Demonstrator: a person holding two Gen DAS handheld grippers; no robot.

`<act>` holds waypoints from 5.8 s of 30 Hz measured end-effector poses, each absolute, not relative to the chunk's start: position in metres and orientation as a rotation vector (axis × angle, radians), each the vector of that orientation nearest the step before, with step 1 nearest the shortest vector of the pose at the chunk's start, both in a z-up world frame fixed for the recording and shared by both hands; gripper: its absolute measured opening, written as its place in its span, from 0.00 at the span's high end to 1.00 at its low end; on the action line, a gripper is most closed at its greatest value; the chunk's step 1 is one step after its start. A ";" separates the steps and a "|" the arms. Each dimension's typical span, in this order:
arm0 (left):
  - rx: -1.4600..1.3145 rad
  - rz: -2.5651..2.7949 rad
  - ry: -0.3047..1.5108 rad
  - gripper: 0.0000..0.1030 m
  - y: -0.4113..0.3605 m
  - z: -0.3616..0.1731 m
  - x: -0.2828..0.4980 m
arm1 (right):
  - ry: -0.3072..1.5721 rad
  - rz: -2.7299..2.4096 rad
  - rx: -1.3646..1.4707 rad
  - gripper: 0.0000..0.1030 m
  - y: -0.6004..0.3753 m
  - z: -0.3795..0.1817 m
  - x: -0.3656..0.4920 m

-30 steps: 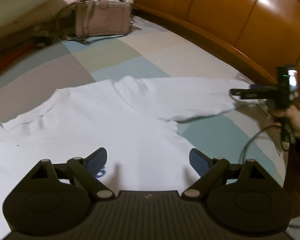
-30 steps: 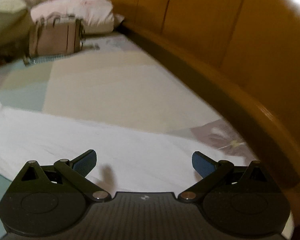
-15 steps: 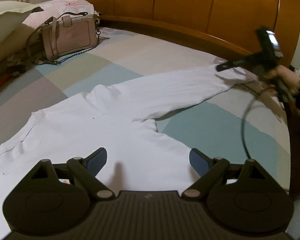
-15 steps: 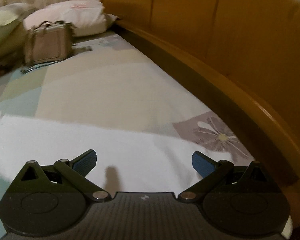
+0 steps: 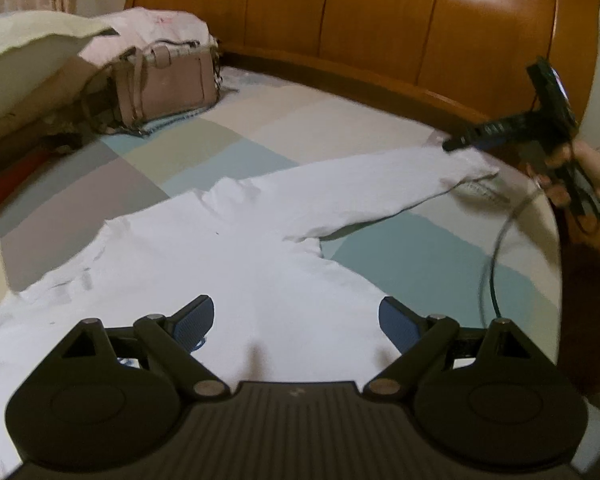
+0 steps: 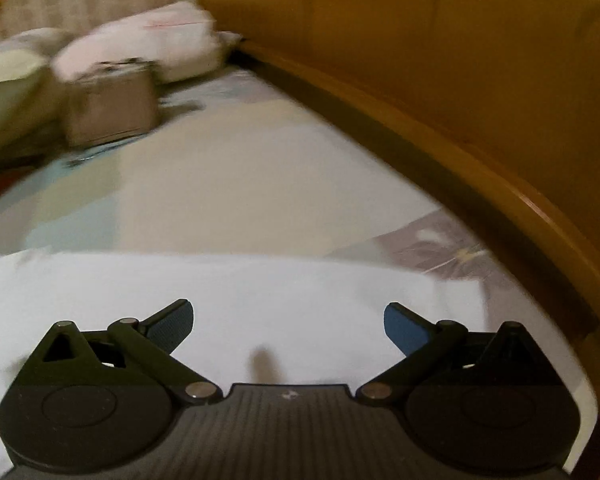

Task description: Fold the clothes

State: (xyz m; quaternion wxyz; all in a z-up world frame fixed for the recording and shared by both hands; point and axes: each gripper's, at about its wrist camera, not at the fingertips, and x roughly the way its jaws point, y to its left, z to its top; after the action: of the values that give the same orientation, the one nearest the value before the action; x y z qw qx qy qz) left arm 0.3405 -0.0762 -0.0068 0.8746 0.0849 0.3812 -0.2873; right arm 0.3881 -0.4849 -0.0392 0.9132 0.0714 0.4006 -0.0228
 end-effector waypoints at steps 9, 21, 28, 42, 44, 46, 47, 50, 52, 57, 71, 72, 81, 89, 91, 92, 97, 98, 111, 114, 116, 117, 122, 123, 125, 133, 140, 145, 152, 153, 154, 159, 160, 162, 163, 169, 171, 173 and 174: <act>0.260 -0.481 0.774 0.11 -0.019 0.020 0.280 | 0.819 0.321 0.024 0.00 -0.331 -0.003 0.277; 0.192 -0.380 0.883 0.10 0.024 -0.077 0.178 | 0.949 0.440 -0.174 0.00 -0.190 -0.088 0.191; 0.117 -0.355 0.891 0.06 0.037 -0.093 0.150 | 0.918 0.339 -0.129 0.00 -0.193 -0.102 0.162; 0.012 -0.285 0.761 0.06 0.098 -0.077 0.261 | 0.983 0.255 -0.112 0.00 -0.186 -0.098 0.170; -0.047 -0.249 0.828 0.06 0.106 -0.093 0.270 | 0.983 0.246 -0.099 0.00 -0.186 -0.096 0.172; -0.071 -0.239 0.836 0.05 0.109 -0.101 0.259 | 0.983 0.237 -0.086 0.00 -0.186 -0.094 0.174; -0.082 -0.235 0.841 0.04 0.111 -0.105 0.253 | 0.982 0.234 -0.078 0.00 -0.187 -0.093 0.175; -0.038 -0.254 0.889 0.03 0.108 -0.098 0.243 | 0.966 0.222 -0.055 0.00 -0.188 -0.088 0.180; -0.047 -0.276 0.909 0.04 0.114 -0.087 0.248 | 0.935 0.218 -0.044 0.00 -0.187 -0.082 0.183; -0.034 -0.205 0.757 0.03 0.147 -0.053 0.292 | 0.874 0.231 -0.022 0.00 -0.185 -0.073 0.188; -0.330 0.117 0.772 0.06 0.266 -0.091 0.366 | 0.928 0.207 0.037 0.00 -0.199 -0.089 0.196; -0.313 0.118 0.763 0.06 0.262 -0.085 0.360 | 0.930 0.211 0.043 0.00 -0.198 -0.089 0.196; -0.019 0.139 0.799 0.05 0.222 -0.086 0.307 | 0.928 0.237 0.011 0.00 -0.184 -0.089 0.194; -0.017 0.150 0.898 0.03 0.232 -0.091 0.259 | 0.933 0.242 0.022 0.00 -0.183 -0.089 0.192; -0.011 0.156 0.862 0.03 0.238 -0.079 0.259 | 0.943 0.245 0.037 0.00 -0.184 -0.090 0.193; -0.009 0.166 0.827 0.03 0.241 -0.073 0.259 | 0.944 0.246 0.040 0.00 -0.184 -0.090 0.192; -0.112 0.276 0.833 0.03 0.272 -0.081 0.283 | 0.918 0.250 0.021 0.00 -0.181 -0.083 0.187; -0.103 0.279 0.839 0.04 0.272 -0.087 0.280 | 0.915 0.249 0.018 0.00 -0.182 -0.082 0.186; -0.101 0.349 0.805 0.03 0.305 -0.078 0.236 | 0.919 0.277 0.040 0.00 -0.177 -0.083 0.187; -0.188 0.382 0.835 0.03 0.337 -0.094 0.230 | 0.898 0.314 0.039 0.00 -0.173 -0.076 0.184; -0.172 0.366 0.802 0.03 0.347 -0.098 0.216 | 0.885 0.342 0.034 0.00 -0.171 -0.072 0.182; -0.154 0.363 0.790 0.02 0.352 -0.099 0.209 | 0.879 0.354 0.030 0.00 -0.169 -0.070 0.182; -0.234 0.427 0.758 0.03 0.399 -0.094 0.181 | 0.871 0.385 0.013 0.00 -0.160 -0.067 0.182; -0.256 0.485 0.777 0.04 0.408 -0.093 0.181 | 0.874 0.393 0.015 0.00 -0.159 -0.066 0.182; -0.369 0.478 0.729 0.04 0.420 -0.085 0.174 | 0.875 0.416 0.019 0.00 -0.156 -0.064 0.182; -0.516 0.464 0.669 0.04 0.453 -0.094 0.167 | 0.850 0.454 -0.023 0.00 -0.142 -0.056 0.179; -0.467 0.382 0.707 0.04 0.434 -0.071 0.174 | 0.847 0.444 -0.014 0.00 -0.143 -0.054 0.179; -0.514 0.302 0.757 0.04 0.423 -0.089 0.151 | 0.854 0.457 -0.032 0.00 -0.138 -0.057 0.179; -0.471 0.420 0.781 0.05 0.436 -0.069 0.133 | 0.855 0.437 -0.027 0.00 -0.143 -0.058 0.178; -0.465 0.445 0.778 0.05 0.437 -0.064 0.132 | 0.859 0.435 -0.016 0.00 -0.144 -0.058 0.179; -0.483 0.435 0.760 0.05 0.440 -0.064 0.133 | 0.862 0.434 -0.005 0.00 -0.145 -0.058 0.179; -0.540 0.454 0.775 0.05 0.450 -0.081 0.141 | 0.844 0.443 -0.023 0.00 -0.143 -0.055 0.176; -0.520 0.517 0.801 0.06 0.450 -0.085 0.144 | 0.840 0.439 -0.032 0.00 -0.143 -0.054 0.175; -0.464 0.549 0.822 0.06 0.437 -0.085 0.156 | 0.842 0.429 -0.040 0.00 -0.145 -0.054 0.174; -0.430 0.522 0.817 0.06 0.425 -0.080 0.164 | 0.845 0.423 -0.041 0.00 -0.145 -0.054 0.175; -0.222 0.355 0.785 0.06 0.353 -0.054 0.214 | 0.877 0.398 -0.054 0.00 -0.143 -0.062 0.185; -0.154 0.299 0.772 0.05 0.329 -0.046 0.230 | 0.898 0.398 -0.072 0.00 -0.139 -0.067 0.190; -0.098 0.226 0.764 0.05 0.299 -0.045 0.251 | 0.918 0.398 -0.089 0.00 -0.135 -0.072 0.194; -0.082 0.192 0.765 0.05 0.285 -0.048 0.264 | 0.926 0.398 -0.094 0.00 -0.132 -0.075 0.196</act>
State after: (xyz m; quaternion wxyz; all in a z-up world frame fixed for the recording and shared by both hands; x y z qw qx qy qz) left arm 0.2637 0.2851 -0.0478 0.9224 -0.0399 0.3725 0.0936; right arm 0.1962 -0.1325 -0.0749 0.8747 -0.0450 0.4433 0.1908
